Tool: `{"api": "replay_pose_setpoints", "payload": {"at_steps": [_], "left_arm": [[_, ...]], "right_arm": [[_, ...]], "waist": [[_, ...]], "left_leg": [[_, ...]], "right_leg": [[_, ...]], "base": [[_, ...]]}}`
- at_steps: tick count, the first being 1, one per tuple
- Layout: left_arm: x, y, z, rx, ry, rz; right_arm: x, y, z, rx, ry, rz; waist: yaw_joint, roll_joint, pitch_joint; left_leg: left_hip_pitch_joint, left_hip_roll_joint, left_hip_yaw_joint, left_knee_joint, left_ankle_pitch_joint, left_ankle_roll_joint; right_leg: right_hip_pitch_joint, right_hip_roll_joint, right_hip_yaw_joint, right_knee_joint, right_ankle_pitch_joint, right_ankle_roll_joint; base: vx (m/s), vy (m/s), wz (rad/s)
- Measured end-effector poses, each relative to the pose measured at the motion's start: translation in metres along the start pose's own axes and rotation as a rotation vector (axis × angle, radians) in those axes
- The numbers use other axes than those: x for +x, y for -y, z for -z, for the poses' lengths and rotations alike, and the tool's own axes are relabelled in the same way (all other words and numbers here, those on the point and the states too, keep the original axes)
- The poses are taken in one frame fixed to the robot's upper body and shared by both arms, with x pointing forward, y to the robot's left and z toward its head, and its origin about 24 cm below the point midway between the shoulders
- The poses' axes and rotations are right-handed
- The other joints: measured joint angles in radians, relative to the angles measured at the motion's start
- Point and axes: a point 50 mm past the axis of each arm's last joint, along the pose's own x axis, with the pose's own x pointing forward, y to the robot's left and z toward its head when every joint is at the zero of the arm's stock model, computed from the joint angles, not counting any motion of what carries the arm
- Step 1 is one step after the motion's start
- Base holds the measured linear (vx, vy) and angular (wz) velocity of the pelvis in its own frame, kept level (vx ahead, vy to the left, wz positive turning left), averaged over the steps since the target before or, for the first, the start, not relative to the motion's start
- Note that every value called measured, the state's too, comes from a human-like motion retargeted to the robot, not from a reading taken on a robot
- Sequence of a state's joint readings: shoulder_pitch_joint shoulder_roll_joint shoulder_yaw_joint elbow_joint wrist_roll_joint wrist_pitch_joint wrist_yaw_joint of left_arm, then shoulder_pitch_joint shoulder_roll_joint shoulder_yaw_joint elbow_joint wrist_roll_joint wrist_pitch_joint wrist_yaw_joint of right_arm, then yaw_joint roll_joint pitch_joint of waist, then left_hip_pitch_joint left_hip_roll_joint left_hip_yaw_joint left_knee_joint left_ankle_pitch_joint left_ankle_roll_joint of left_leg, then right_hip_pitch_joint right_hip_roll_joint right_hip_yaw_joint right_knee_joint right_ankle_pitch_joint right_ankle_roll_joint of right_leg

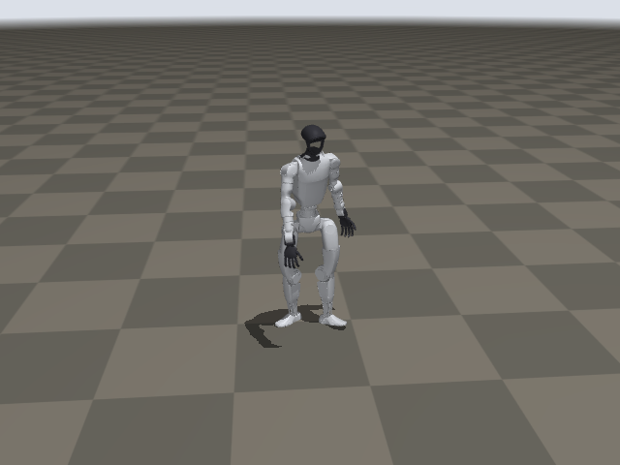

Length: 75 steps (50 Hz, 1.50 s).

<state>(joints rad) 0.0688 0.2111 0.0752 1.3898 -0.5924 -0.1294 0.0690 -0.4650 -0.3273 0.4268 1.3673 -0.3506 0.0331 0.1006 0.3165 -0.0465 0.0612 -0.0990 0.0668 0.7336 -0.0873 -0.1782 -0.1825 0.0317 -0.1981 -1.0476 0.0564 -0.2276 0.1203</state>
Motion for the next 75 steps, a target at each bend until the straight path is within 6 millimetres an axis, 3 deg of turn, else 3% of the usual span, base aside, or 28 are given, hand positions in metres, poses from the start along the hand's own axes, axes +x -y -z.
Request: {"api": "replay_pose_setpoints", "payload": {"at_steps": [3, 5, 7, 10, 14, 18, 22, 25, 28, 31, 35, 42, 46, 50, 53, 55, 59, 62, 65, 69, 72, 75], "left_arm": [[0.000, -0.012, 0.003, 0.011, -0.058, -0.054], [0.001, -0.016, -0.005, 0.014, -0.068, -0.069], [0.003, -0.015, -0.023, 0.015, -0.037, -0.064], [0.005, 0.000, -0.068, 0.015, 0.080, -0.016], [-0.006, 0.040, -0.145, 0.038, 0.320, 0.134], [-0.039, 0.087, -0.215, 0.084, 0.583, 0.313], [-0.085, 0.122, -0.263, 0.080, 0.832, 0.469], [-0.118, 0.138, -0.285, 0.024, 0.984, 0.580], [-0.138, 0.142, -0.289, -0.029, 1.067, 0.679], [-0.138, 0.136, -0.278, -0.072, 1.072, 0.722], [-0.108, 0.121, -0.239, -0.113, 0.959, 0.647], [-0.023, 0.073, -0.114, -0.063, 0.451, 0.278], [-0.001, 0.031, -0.033, 0.051, 0.110, 0.089], [-0.007, -0.015, 0.038, 0.180, -0.162, -0.012], [-0.016, -0.039, 0.069, 0.232, -0.272, -0.057], [-0.020, -0.047, 0.076, 0.235, -0.297, -0.086], [-0.011, -0.035, 0.052, 0.182, -0.222, -0.129], [0.000, -0.010, 0.007, 0.154, -0.093, -0.111], [0.004, 0.022, -0.054, 0.159, 0.073, -0.048], [-0.008, 0.066, -0.140, 0.196, 0.323, 0.076], [-0.030, 0.095, -0.200, 0.212, 0.518, 0.173], [-0.061, 0.118, -0.251, 0.205, 0.707, 0.262]], "right_arm": [[0.000, -0.014, 0.008, 0.012, -0.030, -0.029], [0.000, -0.024, 0.015, 0.038, -0.048, -0.048], [-0.001, -0.036, 0.025, 0.064, -0.073, -0.070], [-0.004, -0.056, 0.043, 0.091, -0.119, -0.115], [-0.012, -0.086, 0.068, 0.112, -0.188, -0.202], [-0.019, -0.110, 0.082, 0.123, -0.233, -0.276], [-0.022, -0.120, 0.085, 0.110, -0.249, -0.300], [-0.016, -0.109, 0.073, 0.089, -0.234, -0.273], [-0.008, -0.084, 0.051, 0.078, -0.190, -0.195], [0.000, -0.047, 0.019, 0.091, -0.117, -0.065], [0.000, 0.013, -0.031, 0.169, 0.020, 0.158], [-0.029, 0.108, -0.099, 0.402, 0.291, 0.452], [-0.047, 0.139, -0.111, 0.488, 0.427, 0.503], [-0.052, 0.139, -0.096, 0.558, 0.522, 0.455], [-0.047, 0.119, -0.068, 0.631, 0.530, 0.388], [-0.042, 0.099, -0.044, 0.682, 0.494, 0.346], [-0.027, 0.040, 0.008, 0.741, 0.306, 0.249], [-0.020, -0.018, 0.044, 0.732, 0.121, 0.139], [-0.022, -0.081, 0.071, 0.684, -0.049, -0.016], [-0.040, -0.154, 0.097, 0.601, -0.203, -0.256], [-0.057, -0.191, 0.112, 0.550, -0.268, -0.399], [-0.070, -0.208, 0.127, 0.522, -0.312, -0.474]], "waist": [[-0.033, 0.002, 0.015], [-0.063, 0.009, 0.028], [-0.094, 0.025, 0.037], [-0.143, 0.051, 0.052], [-0.209, 0.082, 0.068], [-0.258, 0.097, 0.079], [-0.290, 0.104, 0.086], [-0.290, 0.102, 0.104], [-0.263, 0.099, 0.125], [-0.232, 0.094, 0.154], [-0.208, 0.078, 0.197], [-0.225, 0.042, 0.225], [-0.255, -0.009, 0.191], [-0.298, -0.063, 0.127], [-0.337, -0.082, 0.084], [-0.361, -0.086, 0.066], [-0.395, -0.086, 0.058], [-0.417, -0.081, 0.068], [-0.439, -0.079, 0.087], [-0.467, -0.082, 0.111], [-0.484, -0.083, 0.123], [-0.504, -0.079, 0.126]], "left_leg": [[0.025, -0.022, -0.145, 0.000, -0.009, 0.028], [0.047, -0.031, -0.244, 0.000, -0.014, 0.044], [0.060, -0.029, -0.348, 0.010, -0.018, 0.055], [0.058, -0.020, -0.513, 0.049, -0.024, 0.070], [0.054, -0.018, -0.732, 0.071, 0.000, 0.088], [0.057, -0.027, -0.916, 0.053, 0.046, 0.091], [0.056, -0.036, -1.049, 0.018, 0.093, 0.068], [0.042, -0.042, -1.099, 0.004, 0.109, 0.045], [0.016, -0.041, -1.094, 0.000, 0.103, 0.037], [-0.014, -0.034, -1.053, 0.000, 0.080, 0.057], [-0.045, -0.018, -0.917, 0.000, 0.041, 0.097], [-0.012, 0.008, -0.388, 0.017, 0.033, 0.091], [0.019, -0.041, -0.281, 0.134, -0.013, 0.166], [0.038, -0.100, -0.340, 0.348, -0.116, 0.238], [0.076, -0.113, -0.378, 0.492, -0.174, 0.246], [0.123, -0.109, -0.388, 0.531, -0.186, 0.233], [0.242, -0.105, -0.406, 0.401, -0.184, 0.164], [0.296, -0.098, -0.434, 0.245, -0.196, 0.107], [0.309, -0.073, -0.448, 0.128, -0.196, 0.058], [0.298, -0.044, -0.448, 0.058, -0.170, 0.030], [0.279, -0.040, -0.444, 0.042, -0.151, 0.029], [0.250, -0.058, -0.443, 0.041, -0.137, 0.037]], "right_leg": [[-0.051, 0.017, 0.432, 0.065, -0.039, -0.008], [-0.072, 0.048, 0.684, 0.114, -0.056, -0.024], [-0.084, 0.076, 0.825, 0.180, -0.067, -0.051], [-0.106, 0.101, 0.926, 0.308, -0.078, -0.087], [-0.141, 0.147, 1.050, 0.462, -0.080, -0.119], [-0.152, 0.183, 1.183, 0.509, 0.009, -0.111], [-0.096, 0.196, 1.318, 0.404, 0.116, -0.065], [-0.040, 0.184, 1.337, 0.311, 0.081, -0.027], [-0.006, 0.158, 1.257, 0.222, 0.039, -0.013], [0.021, 0.139, 1.201, 0.122, 0.034, -0.025], [0.050, 0.119, 1.172, -0.007, 0.073, -0.010], [0.048, 0.097, 1.072, -0.099, 0.137, 0.084], [0.006, 0.045, 1.012, -0.108, 0.164, 0.100], [-0.039, -0.020, 0.965, -0.104, 0.186, 0.102], [-0.065, -0.044, 0.929, -0.099, 0.197, 0.101], [-0.081, -0.049, 0.901, -0.097, 0.203, 0.104], [-0.121, -0.040, 0.855, -0.098, 0.223, 0.127], [-0.152, -0.015, 0.829, -0.104, 0.234, 0.142], [-0.177, 0.034, 0.830, -0.117, 0.208, 0.142], [-0.197, 0.091, 0.868, -0.140, 0.152, 0.142], [-0.204, 0.105, 0.850, -0.143, 0.143, 0.142], [-0.188, 0.088, 0.831, -0.143, 0.166, 0.141]], "base": [[0.22, 0.08, 2.22], [0.22, 0.04, 2.46], [0.20, 0.01, 2.56], [0.17, -0.05, 2.72], [0.10, -0.13, 2.76], [0.01, -0.20, 2.36], [-0.10, -0.24, 1.80], [-0.20, -0.27, 1.15], [-0.29, -0.28, 0.55], [-0.34, -0.29, 0.30], [-0.37, -0.26, 0.38], [-0.34, -0.17, 0.71], [-0.29, -0.06, 0.86], [-0.23, 0.01, 0.84], [-0.22, 0.06, 0.81], [-0.25, 0.10, 0.75], [-0.31, 0.14, 0.63], [-0.39, 0.13, 0.57], [-0.42, 0.05, 0.46], [-0.40, 0.05, 0.25], [-0.38, 0.11, -0.03], [-0.35, 0.18, -0.08]]}}
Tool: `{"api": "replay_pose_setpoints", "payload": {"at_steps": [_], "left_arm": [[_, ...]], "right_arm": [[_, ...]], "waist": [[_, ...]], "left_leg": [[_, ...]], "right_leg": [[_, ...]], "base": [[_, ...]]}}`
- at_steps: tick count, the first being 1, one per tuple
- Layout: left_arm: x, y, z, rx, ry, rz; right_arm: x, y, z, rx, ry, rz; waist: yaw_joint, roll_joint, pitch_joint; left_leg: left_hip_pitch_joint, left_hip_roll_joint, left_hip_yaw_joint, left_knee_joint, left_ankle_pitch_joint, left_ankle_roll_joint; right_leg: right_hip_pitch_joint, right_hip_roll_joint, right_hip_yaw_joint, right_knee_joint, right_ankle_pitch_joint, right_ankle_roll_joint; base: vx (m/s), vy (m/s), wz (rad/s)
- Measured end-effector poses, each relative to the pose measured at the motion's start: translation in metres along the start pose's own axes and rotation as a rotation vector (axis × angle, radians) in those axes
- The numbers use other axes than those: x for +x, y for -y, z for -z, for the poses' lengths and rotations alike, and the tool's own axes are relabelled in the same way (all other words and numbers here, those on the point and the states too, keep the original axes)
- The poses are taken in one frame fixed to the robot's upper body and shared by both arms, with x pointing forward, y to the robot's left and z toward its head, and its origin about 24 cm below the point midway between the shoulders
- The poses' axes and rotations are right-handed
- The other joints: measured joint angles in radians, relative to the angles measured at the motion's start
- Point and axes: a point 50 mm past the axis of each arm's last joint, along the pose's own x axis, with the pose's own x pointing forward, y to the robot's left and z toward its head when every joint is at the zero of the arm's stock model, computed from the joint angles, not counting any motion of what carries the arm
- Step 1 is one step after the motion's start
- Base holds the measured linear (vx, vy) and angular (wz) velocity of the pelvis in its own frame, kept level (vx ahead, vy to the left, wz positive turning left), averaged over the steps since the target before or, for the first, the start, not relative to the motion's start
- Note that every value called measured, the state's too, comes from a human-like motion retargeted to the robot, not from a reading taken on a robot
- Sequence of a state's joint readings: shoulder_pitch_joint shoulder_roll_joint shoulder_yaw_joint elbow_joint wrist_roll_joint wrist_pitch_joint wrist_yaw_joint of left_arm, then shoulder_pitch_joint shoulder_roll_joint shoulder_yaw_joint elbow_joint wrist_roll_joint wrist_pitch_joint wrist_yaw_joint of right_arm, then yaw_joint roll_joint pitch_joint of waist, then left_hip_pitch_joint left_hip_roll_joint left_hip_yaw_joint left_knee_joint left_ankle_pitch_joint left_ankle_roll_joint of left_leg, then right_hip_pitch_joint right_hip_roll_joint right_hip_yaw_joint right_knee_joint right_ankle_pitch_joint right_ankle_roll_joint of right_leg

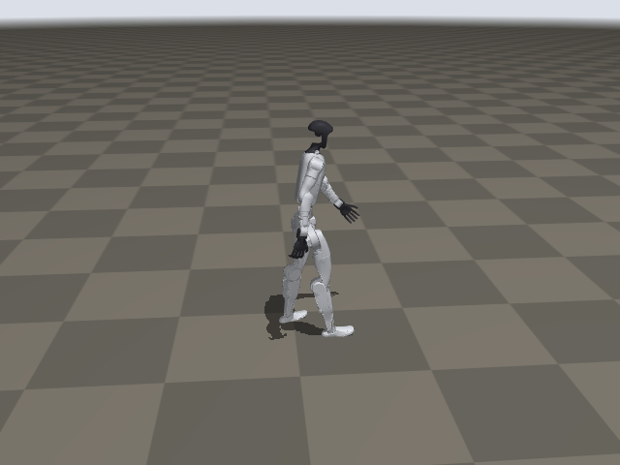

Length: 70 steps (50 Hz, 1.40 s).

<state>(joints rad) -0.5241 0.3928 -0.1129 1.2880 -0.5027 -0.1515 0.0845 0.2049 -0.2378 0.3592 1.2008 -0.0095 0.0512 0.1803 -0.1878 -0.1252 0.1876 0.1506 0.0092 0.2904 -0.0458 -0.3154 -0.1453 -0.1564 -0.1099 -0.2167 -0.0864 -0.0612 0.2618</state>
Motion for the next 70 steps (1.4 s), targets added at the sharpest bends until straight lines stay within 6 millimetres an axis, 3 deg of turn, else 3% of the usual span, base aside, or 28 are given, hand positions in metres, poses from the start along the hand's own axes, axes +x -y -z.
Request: {"api": "replay_pose_setpoints", "payload": {"at_steps": [3, 6, 9, 12, 16, 21, 26, 30, 34, 37, 40, 43, 47, 51, 54, 59, 62, 65, 68, 70], "left_arm": [[0.004, 0.008, -0.046, -0.016, 0.161, 0.046], [0.003, 0.013, -0.074, -0.035, 0.263, 0.093], [0.000, 0.018, -0.080, -0.067, 0.300, 0.139], [-0.003, 0.021, -0.067, -0.116, 0.280, 0.167], [-0.009, 0.014, -0.020, -0.177, 0.166, 0.144], [-0.030, -0.012, 0.071, -0.168, -0.092, 0.008], [-0.079, -0.046, 0.168, -0.048, -0.435, -0.166], [-0.138, -0.070, 0.229, 0.028, -0.717, -0.252], [-0.188, -0.086, 0.264, 0.036, -0.903, -0.290], [-0.211, -0.091, 0.277, 0.024, -0.978, -0.299], [-0.222, -0.092, 0.283, 0.012, -1.015, -0.291], [-0.215, -0.086, 0.281, 0.008, -1.011, -0.276], [-0.183, -0.068, 0.265, 0.013, -0.927, -0.253], [-0.123, -0.039, 0.221, 0.014, -0.737, -0.208], [-0.071, -0.014, 0.164, 0.007, -0.533, -0.152], [-0.008, 0.018, 0.037, 0.004, -0.147, -0.037], [0.006, 0.026, -0.040, 0.011, 0.069, 0.023], [0.007, 0.026, -0.098, 0.014, 0.246, 0.062], [0.002, 0.023, -0.138, -0.008, 0.376, 0.079], [-0.001, 0.022, -0.151, -0.034, 0.423, 0.086]], "right_arm": [[-0.002, -0.001, 0.015, 0.001, -0.040, -0.010], [-0.003, 0.000, 0.023, 0.009, -0.063, -0.005], [-0.002, -0.001, 0.022, 0.006, -0.069, -0.001], [0.001, 0.001, 0.007, -0.016, -0.050, 0.019], [0.003, 0.017, -0.039, -0.063, 0.035, 0.114], [-0.014, 0.054, -0.130, -0.115, 0.230, 0.344], [-0.068, 0.097, -0.234, -0.123, 0.521, 0.590], [-0.123, 0.122, -0.290, -0.096, 0.765, 0.696], [-0.161, 0.136, -0.316, -0.028, 0.930, 0.710], [-0.168, 0.140, -0.318, 0.031, 0.968, 0.688], [-0.155, 0.140, -0.305, 0.074, 0.923, 0.651], [-0.126, 0.134, -0.278, 0.083, 0.810, 0.615], [-0.079, 0.120, -0.224, 0.057, 0.592, 0.582], [-0.042, 0.103, -0.158, 0.014, 0.347, 0.555], [-0.026, 0.092, -0.112, -0.009, 0.187, 0.524], [-0.013, 0.073, -0.057, -0.031, 0.009, 0.432], [-0.008, 0.061, -0.035, -0.054, -0.052, 0.359], [-0.006, 0.049, -0.020, -0.088, -0.095, 0.290], [-0.005, 0.045, -0.015, -0.117, -0.110, 0.246], [-0.005, 0.045, -0.014, -0.123, -0.117, 0.235]], "waist": [[-0.007, 0.023, -0.014], [0.018, 0.056, -0.042], [0.083, 0.083, -0.078], [0.168, 0.089, -0.107], [0.274, 0.075, -0.120], [0.375, 0.047, -0.099], [0.459, 0.044, -0.046], [0.497, 0.054, -0.013], [0.498, 0.038, 0.003], [0.483, 0.010, 0.000], [0.456, -0.023, -0.013], [0.415, -0.040, -0.032], [0.345, -0.029, -0.055], [0.272, 0.010, -0.059], [0.223, 0.043, -0.044], [0.151, 0.066, 0.007], [0.116, 0.064, 0.042], [0.096, 0.058, 0.065], [0.083, 0.050, 0.084], [0.071, 0.048, 0.085]], "left_leg": [[-0.041, 0.005, 0.013, 0.001, 0.023, 0.004], [-0.085, 0.026, 0.037, 0.002, 0.048, 0.017], [-0.121, 0.054, 0.076, 0.004, 0.067, 0.026], [-0.144, 0.071, 0.123, 0.005, 0.079, 0.026], [-0.168, 0.071, 0.179, 0.006, 0.097, 0.022], [-0.210, 0.052, 0.228, -0.002, 0.142, 0.015], [-0.254, 0.043, 0.247, -0.024, 0.201, 0.015], [-0.280, 0.032, 0.231, -0.021, 0.204, 0.031], [-0.279, -0.001, 0.237, 0.020, 0.167, 0.082], [-0.261, -0.020, 0.252, 0.086, 0.131, 0.129], [-0.239, -0.034, 0.237, 0.193, 0.079, 0.169], [-0.209, -0.038, 0.176, 0.313, 0.012, 0.186], [-0.149, -0.038, 0.056, 0.422, -0.061, 0.176], [-0.060, -0.032, -0.063, 0.395, -0.070, 0.134], [0.008, -0.014, -0.117, 0.296, -0.066, 0.080], [0.060, 0.010, -0.118, 0.132, -0.095, -0.001], [0.067, 0.013, -0.090, 0.069, -0.093, -0.030], [0.064, 0.011, -0.060, 0.032, -0.073, -0.042], [0.050, -0.008, -0.046, 0.012, -0.046, -0.029], [0.034, -0.034, -0.051, 0.009, -0.032, -0.002]], "right_leg": [[0.012, 0.008, 0.027, 0.047, 0.005, -0.058], [0.013, 0.025, 0.051, 0.153, -0.021, -0.130], [0.006, 0.041, 0.073, 0.308, -0.076, -0.180], [0.022, 0.045, 0.110, 0.431, -0.122, -0.193], [0.104, 0.033, 0.163, 0.443, -0.107, -0.179], [0.209, 0.006, 0.198, 0.247, -0.134, -0.119], [0.219, 0.000, 0.212, 0.112, -0.133, -0.055], [0.200, -0.006, 0.208, 0.066, -0.098, -0.027], [0.167, -0.033, 0.192, 0.038, -0.055, -0.002], [0.134, -0.052, 0.177, 0.028, -0.024, 0.000], [0.103, -0.076, 0.163, 0.026, -0.003, 0.000], [0.083, -0.089, 0.151, 0.030, 0.008, 0.000], [0.069, -0.082, 0.131, 0.034, 0.022, 0.000], [0.052, -0.050, 0.107, 0.032, 0.048, 0.000], [0.031, -0.013, 0.090, 0.023, 0.078, 0.000], [-0.011, 0.029, 0.066, -0.001, 0.112, 0.000], [-0.033, 0.042, 0.070, -0.001, 0.078, 0.000], [-0.048, 0.043, 0.058, -0.001, 0.032, 0.000], [-0.038, 0.013, -0.001, -0.001, 0.030, 0.000], [-0.010, -0.024, -0.024, 0.002, 0.047, 0.000]], "base": [[-0.33, 0.08, -0.29], [-0.30, 0.03, -0.54], [-0.27, -0.01, -0.85], [-0.26, -0.07, -0.90], [-0.29, -0.13, -0.70], [-0.36, -0.21, -0.37], [-0.42, -0.22, -0.21], [-0.40, -0.17, 0.05], [-0.37, -0.13, 0.33], [-0.34, -0.15, 0.42], [-0.30, -0.11, 0.39], [-0.27, -0.04, 0.33], [-0.28, 0.03, 0.28], [-0.34, 0.08, 0.20], [-0.43, 0.07, 0.08], [-0.51, 0.11, 0.01], [-0.50, 0.19, -0.13], [-0.48, 0.22, -0.30], [-0.45, 0.26, -0.26], [-0.40, 0.34, -0.05]]}}
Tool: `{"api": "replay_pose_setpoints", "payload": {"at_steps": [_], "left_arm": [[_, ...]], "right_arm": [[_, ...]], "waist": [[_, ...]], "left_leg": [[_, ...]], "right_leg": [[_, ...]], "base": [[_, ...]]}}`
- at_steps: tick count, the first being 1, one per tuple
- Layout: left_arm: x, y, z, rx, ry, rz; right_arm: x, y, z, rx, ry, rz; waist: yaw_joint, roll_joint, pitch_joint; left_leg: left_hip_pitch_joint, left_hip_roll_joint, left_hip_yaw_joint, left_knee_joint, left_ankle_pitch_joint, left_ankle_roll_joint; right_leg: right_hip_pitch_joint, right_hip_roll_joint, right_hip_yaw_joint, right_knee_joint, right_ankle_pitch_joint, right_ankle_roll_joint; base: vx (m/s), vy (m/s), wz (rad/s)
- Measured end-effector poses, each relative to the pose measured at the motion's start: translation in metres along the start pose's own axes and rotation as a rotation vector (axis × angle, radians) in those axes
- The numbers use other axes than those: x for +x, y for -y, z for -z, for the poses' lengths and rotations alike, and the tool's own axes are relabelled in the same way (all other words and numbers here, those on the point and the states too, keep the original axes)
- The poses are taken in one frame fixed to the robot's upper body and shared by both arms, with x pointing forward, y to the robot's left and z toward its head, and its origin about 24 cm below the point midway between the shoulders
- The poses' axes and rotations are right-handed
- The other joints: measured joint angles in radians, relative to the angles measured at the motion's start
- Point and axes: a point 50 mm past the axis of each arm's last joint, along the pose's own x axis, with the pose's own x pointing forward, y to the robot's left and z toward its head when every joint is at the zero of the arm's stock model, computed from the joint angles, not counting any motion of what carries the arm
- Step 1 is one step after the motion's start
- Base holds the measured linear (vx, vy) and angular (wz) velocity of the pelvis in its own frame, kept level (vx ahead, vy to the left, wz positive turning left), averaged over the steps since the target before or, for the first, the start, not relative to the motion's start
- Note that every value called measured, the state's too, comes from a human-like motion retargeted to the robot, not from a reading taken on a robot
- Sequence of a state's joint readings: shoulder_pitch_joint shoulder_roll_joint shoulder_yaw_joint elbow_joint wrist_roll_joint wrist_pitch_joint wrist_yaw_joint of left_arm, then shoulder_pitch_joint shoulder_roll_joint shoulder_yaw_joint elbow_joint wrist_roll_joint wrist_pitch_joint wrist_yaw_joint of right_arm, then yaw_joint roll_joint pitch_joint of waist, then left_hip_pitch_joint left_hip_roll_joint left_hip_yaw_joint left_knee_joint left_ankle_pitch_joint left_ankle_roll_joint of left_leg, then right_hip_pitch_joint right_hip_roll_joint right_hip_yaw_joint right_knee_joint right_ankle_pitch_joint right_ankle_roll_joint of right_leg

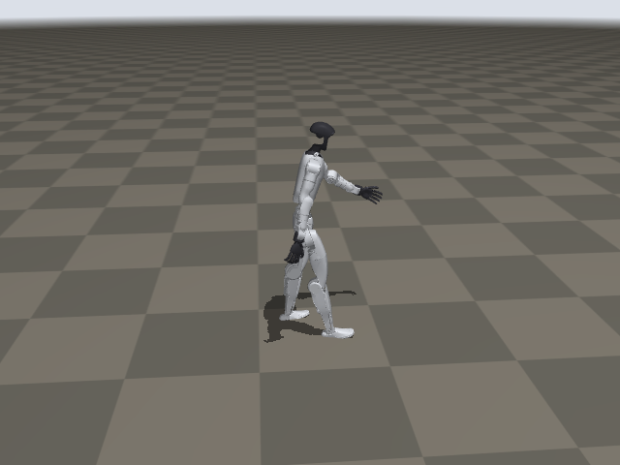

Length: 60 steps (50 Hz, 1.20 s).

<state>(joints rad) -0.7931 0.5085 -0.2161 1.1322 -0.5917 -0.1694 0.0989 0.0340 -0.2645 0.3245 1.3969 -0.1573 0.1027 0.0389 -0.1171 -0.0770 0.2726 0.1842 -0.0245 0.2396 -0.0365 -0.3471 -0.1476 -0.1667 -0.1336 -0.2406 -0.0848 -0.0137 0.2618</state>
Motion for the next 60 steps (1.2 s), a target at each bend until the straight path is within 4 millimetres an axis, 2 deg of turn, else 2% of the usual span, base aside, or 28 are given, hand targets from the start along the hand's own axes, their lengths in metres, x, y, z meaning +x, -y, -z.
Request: {"api": "replay_pose_setpoints", "payload": {"at_steps": [2, 5, 7, 10, 13, 15, 18, 20, 24, 28, 30, 32, 35, 37, 39, 43, 47, 50, 52, 55, 58, 60], "left_arm": [[-0.001, -0.001, 0.000, -0.028, 0.008, 0.002], [-0.009, -0.002, 0.020, -0.061, -0.043, 0.014], [-0.019, -0.002, 0.047, -0.071, -0.119, 0.031], [-0.044, -0.006, 0.098, -0.067, -0.274, 0.048], [-0.084, -0.015, 0.155, -0.041, -0.469, 0.043], [-0.121, -0.023, 0.195, 0.010, -0.622, 0.054], [-0.181, -0.041, 0.243, 0.044, -0.851, 0.001], [-0.222, -0.053, 0.266, 0.062, -0.990, -0.047], [-0.295, -0.073, 0.291, 0.101, -1.209, -0.136], [-0.353, -0.084, 0.300, 0.126, -1.357, -0.167], [-0.373, -0.085, 0.302, 0.124, -1.408, -0.156], [-0.384, -0.084, 0.303, 0.111, -1.442, -0.124], [-0.392, -0.083, 0.303, 0.092, -1.478, -0.069], [-0.381, -0.084, 0.303, 0.087, -1.451, -0.109], [-0.370, -0.081, 0.303, 0.087, -1.433, -0.112], [-0.335, -0.074, 0.300, 0.121, -1.353, -0.144], [-0.280, -0.057, 0.290, 0.139, -1.208, -0.199], [-0.223, -0.039, 0.270, 0.094, -1.060, -0.235], [-0.178, -0.026, 0.247, 0.031, -0.941, -0.244], [-0.112, -0.005, 0.198, -0.069, -0.743, -0.227], [-0.060, 0.012, 0.140, -0.135, -0.538, -0.177], [-0.033, 0.021, 0.098, -0.160, -0.401, -0.132]], "right_arm": [[0.000, 0.002, -0.001, 0.007, -0.001, -0.001], [0.000, 0.005, -0.006, 0.034, 0.004, 0.001], [-0.001, 0.009, -0.012, 0.054, 0.013, 0.007], [-0.003, 0.019, -0.029, 0.076, 0.045, 0.029], [-0.008, 0.040, -0.060, 0.088, 0.117, 0.085], [-0.016, 0.057, -0.088, 0.130, 0.232, 0.106], [-0.037, 0.092, -0.135, 0.146, 0.389, 0.239], [-0.059, 0.119, -0.167, 0.157, 0.500, 0.349], [-0.119, 0.169, -0.225, 0.196, 0.730, 0.553], [-0.178, 0.205, -0.261, 0.243, 0.917, 0.689], [-0.199, 0.216, -0.270, 0.267, 0.981, 0.724], [-0.213, 0.222, -0.275, 0.294, 1.019, 0.734], [-0.214, 0.222, -0.276, 0.326, 1.031, 0.710], [-0.205, 0.216, -0.275, 0.346, 0.993, 0.661], [-0.187, 0.204, -0.270, 0.354, 0.953, 0.605], [-0.133, 0.167, -0.244, 0.324, 0.809, 0.493], [-0.074, 0.117, -0.195, 0.241, 0.582, 0.397], [-0.039, 0.079, -0.148, 0.161, 0.391, 0.320], [-0.023, 0.056, -0.116, 0.112, 0.274, 0.261], [-0.009, 0.027, -0.074, 0.062, 0.138, 0.170], [-0.002, 0.004, -0.038, 0.030, 0.045, 0.094], [-0.001, -0.006, -0.020, 0.013, 0.006, 0.055]], "waist": [[-0.005, 0.009, -0.010], [0.009, 0.035, -0.043], [0.035, 0.055, -0.074], [0.088, 0.075, -0.118], [0.147, 0.080, -0.152], [0.186, 0.081, -0.165], [0.249, 0.071, -0.171], [0.286, 0.062, -0.165], [0.342, 0.057, -0.131], [0.372, 0.071, -0.090], [0.375, 0.074, -0.072], [0.368, 0.069, -0.056], [0.352, 0.041, -0.052], [0.343, -0.002, -0.063], [0.324, -0.037, -0.076], [0.274, -0.082, -0.111], [0.208, -0.083, -0.144], [0.154, -0.068, -0.155], [0.123, -0.053, -0.153], [0.080, -0.031, -0.140], [0.043, -0.016, -0.126], [0.020, -0.010, -0.108]], "left_leg": [[-0.026, -0.007, -0.002, 0.002, 0.016, 0.022], [-0.076, 0.018, 0.010, 0.007, 0.041, 0.039], [-0.109, 0.040, 0.024, 0.011, 0.054, 0.046], [-0.151, 0.067, 0.053, 0.015, 0.070, 0.048], [-0.184, 0.079, 0.086, 0.014, 0.089, 0.043], [-0.199, 0.083, 0.106, 0.018, 0.097, 0.034], [-0.227, 0.075, 0.145, 0.013, 0.125, 0.023], [-0.249, 0.064, 0.168, 0.007, 0.151, 0.013], [-0.296, 0.049, 0.199, -0.008, 0.210, 0.002], [-0.331, 0.046, 0.204, -0.019, 0.234, 0.009], [-0.340, 0.040, 0.194, -0.015, 0.226, 0.024], [-0.340, 0.026, 0.177, 0.003, 0.208, 0.054], [-0.332, -0.002, 0.154, 0.060, 0.170, 0.118], [-0.330, -0.033, 0.164, 0.099, 0.150, 0.158], [-0.320, -0.053, 0.159, 0.179, 0.106, 0.199], [-0.285, -0.067, 0.129, 0.362, 0.005, 0.243], [-0.208, -0.057, 0.049, 0.455, -0.035, 0.233], [-0.131, -0.047, -0.028, 0.424, -0.018, 0.196], [-0.078, -0.029, -0.071, 0.355, -0.010, 0.154], [-0.022, 0.004, -0.110, 0.232, -0.024, 0.092], [-0.003, 0.031, -0.102, 0.131, -0.045, 0.040], [0.003, 0.041, -0.082, 0.077, -0.043, 0.017]], "right_leg": [[0.015, -0.013, 0.019, 0.049, -0.003, -0.031], [0.023, 0.013, 0.074, 0.172, -0.037, -0.104], [0.021, 0.035, 0.098, 0.291, -0.080, -0.141], [0.030, 0.061, 0.120, 0.465, -0.156, -0.177], [0.075, 0.086, 0.154, 0.558, -0.195, -0.189], [0.133, 0.104, 0.179, 0.558, -0.183, -0.184], [0.227, 0.106, 0.193, 0.449, -0.174, -0.171], [0.282, 0.095, 0.192, 0.331, -0.205, -0.160], [0.321, 0.081, 0.206, 0.151, -0.239, -0.134], [0.305, 0.076, 0.210, 0.084, -0.206, -0.122], [0.288, 0.070, 0.204, 0.074, -0.188, -0.119], [0.268, 0.056, 0.190, 0.072, -0.168, -0.112], [0.229, 0.021, 0.170, 0.073, -0.140, -0.094], [0.187, -0.019, 0.155, 0.056, -0.113, -0.042], [0.158, -0.054, 0.145, 0.052, -0.095, -0.024], [0.124, -0.101, 0.128, 0.044, -0.065, -0.001], [0.109, -0.102, 0.104, 0.037, -0.038, 0.000], [0.094, -0.082, 0.083, 0.033, -0.014, 0.000], [0.077, -0.055, 0.071, 0.030, 0.005, 0.000], [0.045, -0.009, 0.054, 0.023, 0.032, 0.000], [0.014, 0.027, 0.039, 0.012, 0.028, 0.000], [0.001, 0.041, 0.031, 0.001, 0.003, 0.000]], "base": [[-0.37, 0.22, -0.07], [-0.35, 0.06, -0.25], [-0.32, 0.02, -0.43], [-0.31, -0.01, -0.54], [-0.32, -0.05, -0.58], [-0.34, -0.08, -0.54], [-0.39, -0.11, -0.55], [-0.45, -0.14, -0.44], [-0.49, -0.15, -0.28], [-0.50, -0.12, -0.03], [-0.47, -0.10, 0.21], [-0.45, -0.08, 0.36], [-0.41, -0.06, 0.43], [-0.39, -0.03, 0.43], [-0.34, -0.02, 0.46], [-0.30, 0.01, 0.39], [-0.30, 0.05, 0.32], [-0.34, 0.09, 0.29], [-0.39, 0.07, 0.20], [-0.45, 0.05, 0.13], [-0.49, 0.09, 0.02], [-0.49, 0.14, -0.10]]}}
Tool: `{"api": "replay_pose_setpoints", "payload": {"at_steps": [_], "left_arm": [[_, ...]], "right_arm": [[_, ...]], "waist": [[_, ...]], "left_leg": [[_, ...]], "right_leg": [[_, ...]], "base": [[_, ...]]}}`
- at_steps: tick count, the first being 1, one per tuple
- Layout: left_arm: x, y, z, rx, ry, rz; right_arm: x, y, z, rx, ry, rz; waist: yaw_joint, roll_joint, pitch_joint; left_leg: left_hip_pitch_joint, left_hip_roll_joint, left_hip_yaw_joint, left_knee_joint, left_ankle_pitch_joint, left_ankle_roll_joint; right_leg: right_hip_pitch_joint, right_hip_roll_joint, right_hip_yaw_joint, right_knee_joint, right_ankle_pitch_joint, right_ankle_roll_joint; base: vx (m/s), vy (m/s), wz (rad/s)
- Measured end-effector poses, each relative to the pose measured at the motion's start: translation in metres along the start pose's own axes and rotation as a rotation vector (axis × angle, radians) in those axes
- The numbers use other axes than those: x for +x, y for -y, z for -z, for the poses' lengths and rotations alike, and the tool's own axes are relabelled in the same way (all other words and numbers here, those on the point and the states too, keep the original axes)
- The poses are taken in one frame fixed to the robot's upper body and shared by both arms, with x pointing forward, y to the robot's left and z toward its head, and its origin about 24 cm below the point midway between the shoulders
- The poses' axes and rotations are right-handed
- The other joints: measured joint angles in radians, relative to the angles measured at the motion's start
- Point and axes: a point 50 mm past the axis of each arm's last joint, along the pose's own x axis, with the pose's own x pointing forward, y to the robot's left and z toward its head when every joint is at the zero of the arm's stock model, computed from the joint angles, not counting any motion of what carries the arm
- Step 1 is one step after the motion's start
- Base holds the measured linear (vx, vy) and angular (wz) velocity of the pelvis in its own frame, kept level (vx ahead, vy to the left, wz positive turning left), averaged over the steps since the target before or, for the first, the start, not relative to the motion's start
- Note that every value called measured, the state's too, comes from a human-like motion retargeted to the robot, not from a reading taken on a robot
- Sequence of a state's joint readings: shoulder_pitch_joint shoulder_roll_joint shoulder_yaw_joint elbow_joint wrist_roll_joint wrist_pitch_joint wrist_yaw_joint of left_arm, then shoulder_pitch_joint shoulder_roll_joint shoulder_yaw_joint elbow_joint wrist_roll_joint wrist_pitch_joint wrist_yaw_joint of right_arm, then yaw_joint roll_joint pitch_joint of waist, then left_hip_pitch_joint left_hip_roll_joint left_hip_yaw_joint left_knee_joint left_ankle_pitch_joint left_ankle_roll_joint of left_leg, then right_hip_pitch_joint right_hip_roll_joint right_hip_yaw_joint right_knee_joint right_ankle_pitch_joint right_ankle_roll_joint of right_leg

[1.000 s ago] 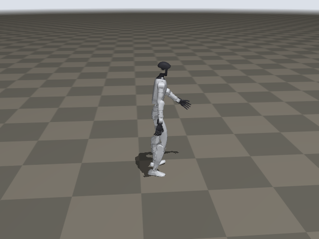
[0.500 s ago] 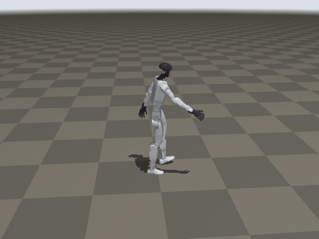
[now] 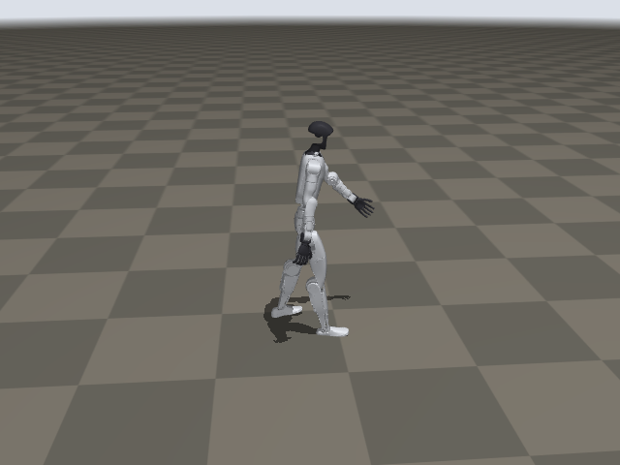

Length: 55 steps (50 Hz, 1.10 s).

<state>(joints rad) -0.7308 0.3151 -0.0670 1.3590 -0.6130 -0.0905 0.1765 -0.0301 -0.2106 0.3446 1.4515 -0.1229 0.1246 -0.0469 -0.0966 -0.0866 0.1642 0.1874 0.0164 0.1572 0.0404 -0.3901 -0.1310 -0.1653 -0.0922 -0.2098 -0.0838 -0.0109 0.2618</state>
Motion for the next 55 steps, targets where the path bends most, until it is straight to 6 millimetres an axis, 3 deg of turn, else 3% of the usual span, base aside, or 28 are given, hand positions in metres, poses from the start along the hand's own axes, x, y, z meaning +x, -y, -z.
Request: {"api": "replay_pose_setpoints", "payload": {"at_steps": [3, 6, 9, 12, 15, 17, 20, 24, 28, 31, 35, 39, 43, 47, 51, 55], "left_arm": [[0.000, 0.022, -0.061, 0.005, 0.182, 0.093], [-0.007, 0.035, -0.104, 0.037, 0.328, 0.174], [-0.014, 0.043, -0.125, 0.067, 0.419, 0.237], [-0.017, 0.046, -0.120, 0.086, 0.430, 0.283], [-0.015, 0.043, -0.089, 0.105, 0.357, 0.322], [-0.013, 0.037, -0.054, 0.124, 0.268, 0.339], [-0.015, 0.018, 0.009, 0.161, 0.099, 0.337], [-0.034, -0.030, 0.101, 0.228, -0.169, 0.259], [-0.077, -0.096, 0.185, 0.296, -0.450, 0.091], [-0.122, -0.144, 0.231, 0.355, -0.642, -0.076], [-0.188, -0.192, 0.271, 0.399, -0.864, -0.271], [-0.234, -0.208, 0.293, 0.339, -0.994, -0.369], [-0.253, -0.202, 0.306, 0.248, -1.039, -0.343], [-0.244, -0.185, 0.308, 0.207, -1.021, -0.245], [-0.209, -0.166, 0.296, 0.240, -0.922, -0.191], [-0.150, -0.140, 0.260, 0.290, -0.733, -0.176]], "right_arm": [[0.000, -0.008, 0.016, -0.020, -0.032, -0.042], [0.000, -0.009, 0.023, -0.033, -0.046, -0.071], [0.000, -0.003, 0.019, -0.028, -0.046, -0.076], [0.000, 0.007, 0.011, -0.008, -0.034, -0.057], [0.000, 0.017, -0.003, 0.020, -0.003, -0.023], [-0.001, 0.024, -0.014, 0.038, 0.028, 0.010], [-0.004, 0.038, -0.039, 0.064, 0.095, 0.076], [-0.018, 0.069, -0.091, 0.106, 0.242, 0.197], [-0.048, 0.109, -0.152, 0.149, 0.443, 0.331], [-0.082, 0.140, -0.197, 0.181, 0.606, 0.417], [-0.128, 0.175, -0.238, 0.218, 0.776, 0.500], [-0.158, 0.197, -0.257, 0.239, 0.845, 0.545], [-0.159, 0.202, -0.255, 0.248, 0.831, 0.532], [-0.128, 0.188, -0.231, 0.244, 0.748, 0.460], [-0.075, 0.153, -0.178, 0.222, 0.572, 0.375], [-0.027, 0.097, -0.104, 0.153, 0.328, 0.269]], "waist": [[-0.019, 0.004, 0.033], [-0.022, 0.004, 0.061], [-0.025, 0.003, 0.081], [-0.024, 0.016, 0.073], [0.002, 0.049, 0.041], [0.035, 0.074, 0.012], [0.092, 0.098, -0.031], [0.176, 0.105, -0.070], [0.251, 0.093, -0.082], [0.296, 0.084, -0.068], [0.333, 0.084, -0.035], [0.332, 0.070, 0.007], [0.317, 0.031, 0.022], [0.297, -0.013, 0.006], [0.277, -0.036, -0.033], [0.250, -0.043, -0.070]], "left_leg": [[0.006, 0.006, 0.037, -0.056, 0.024, -0.019], [0.004, 0.006, 0.070, -0.087, 0.051, -0.031], [-0.008, -0.016, 0.083, -0.096, 0.071, -0.022], [-0.043, -0.029, 0.089, -0.090, 0.092, -0.002], [-0.091, -0.002, 0.106, -0.079, 0.115, 0.013], [-0.122, 0.023, 0.119, -0.071, 0.126, 0.021], [-0.160, 0.050, 0.138, -0.064, 0.141, 0.027], [-0.203, 0.060, 0.175, -0.067, 0.174, 0.020], [-0.247, 0.048, 0.220, -0.080, 0.223, -0.004], [-0.280, 0.038, 0.249, -0.095, 0.256, -0.015], [-0.314, 0.036, 0.274, -0.106, 0.261, -0.005], [-0.317, 0.017, 0.286, -0.088, 0.235, 0.042], [-0.298, -0.028, 0.284, -0.013, 0.197, 0.120], [-0.274, -0.080, 0.232, 0.150, 0.128, 0.185], [-0.236, -0.121, 0.149, 0.332, 0.055, 0.206], [-0.164, -0.143, 0.077, 0.420, 0.037, 0.195]], "right_leg": [[-0.017, 0.011, -0.013, -0.003, -0.055, 0.000], [-0.024, 0.012, -0.032, -0.003, -0.074, 0.000], [0.004, -0.015, -0.024, -0.002, -0.047, 0.000], [0.035, -0.037, 0.014, 0.051, -0.035, -0.043], [0.048, -0.022, 0.031, 0.186, -0.078, -0.122], [0.050, -0.007, 0.043, 0.316, -0.130, -0.163], [0.069, 0.018, 0.087, 0.487, -0.197, -0.190], [0.151, 0.035, 0.151, 0.530, -0.190, -0.185], [0.252, 0.020, 0.183, 0.332, -0.215, -0.158], [0.285, 0.010, 0.201, 0.179, -0.235, -0.114], [0.280, 0.009, 0.211, 0.076, -0.191, -0.081], [0.251, -0.003, 0.202, 0.040, -0.133, -0.055], [0.197, -0.040, 0.187, 0.039, -0.088, -0.021], [0.143, -0.083, 0.173, 0.049, -0.060, 0.000], [0.105, -0.100, 0.149, 0.052, -0.037, 0.000], [0.077, -0.093, 0.104, 0.043, -0.007, 0.000]], "base": [[-0.49, 0.17, -0.32], [-0.47, 0.15, -0.51], [-0.41, 0.23, -0.32], [-0.38, 0.17, -0.21], [-0.36, 0.01, -0.34], [-0.33, -0.03, -0.41], [-0.31, -0.07, -0.40], [-0.34, -0.13, -0.46], [-0.41, -0.19, -0.46], [-0.47, -0.22, -0.37], [-0.48, -0.21, -0.20], [-0.45, -0.18, 0.12], [-0.40, -0.14, 0.31], [-0.34, -0.12, 0.38], [-0.30, -0.09, 0.44], [-0.34, -0.03, 0.59]]}}
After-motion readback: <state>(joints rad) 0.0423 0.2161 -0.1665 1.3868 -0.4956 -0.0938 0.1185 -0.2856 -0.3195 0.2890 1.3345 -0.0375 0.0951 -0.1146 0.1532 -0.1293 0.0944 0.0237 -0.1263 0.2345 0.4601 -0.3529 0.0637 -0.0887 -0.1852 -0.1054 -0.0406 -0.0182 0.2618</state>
